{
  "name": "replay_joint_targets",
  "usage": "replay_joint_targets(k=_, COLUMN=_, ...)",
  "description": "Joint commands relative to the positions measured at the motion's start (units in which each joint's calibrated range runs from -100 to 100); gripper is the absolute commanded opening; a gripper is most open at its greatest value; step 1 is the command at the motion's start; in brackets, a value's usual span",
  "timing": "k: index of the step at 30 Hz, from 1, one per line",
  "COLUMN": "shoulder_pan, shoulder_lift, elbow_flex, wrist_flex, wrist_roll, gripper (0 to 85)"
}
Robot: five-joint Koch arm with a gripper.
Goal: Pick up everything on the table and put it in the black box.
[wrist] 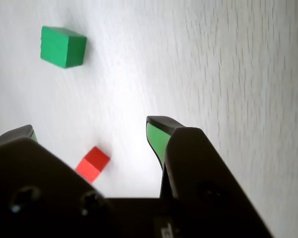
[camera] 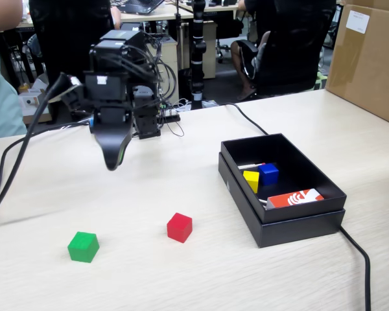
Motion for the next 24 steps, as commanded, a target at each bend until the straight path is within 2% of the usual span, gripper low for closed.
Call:
replay_joint_targets(k=1, shoulder_pan=-0.93, shoulder_lift=2.22, elbow_flex=6.03, wrist_flex=4.12, wrist_roll=-0.63, gripper=45.5)
replay_joint_targets(k=16, shoulder_pan=-2.69, shoulder_lift=39.51, elbow_flex=33.32, wrist_flex=4.89, wrist_roll=1.56, gripper=45.5)
replay_joint_targets(k=24, shoulder_pan=-2.78, shoulder_lift=49.95, elbow_flex=40.31, wrist_flex=4.89, wrist_roll=1.81, gripper=44.5)
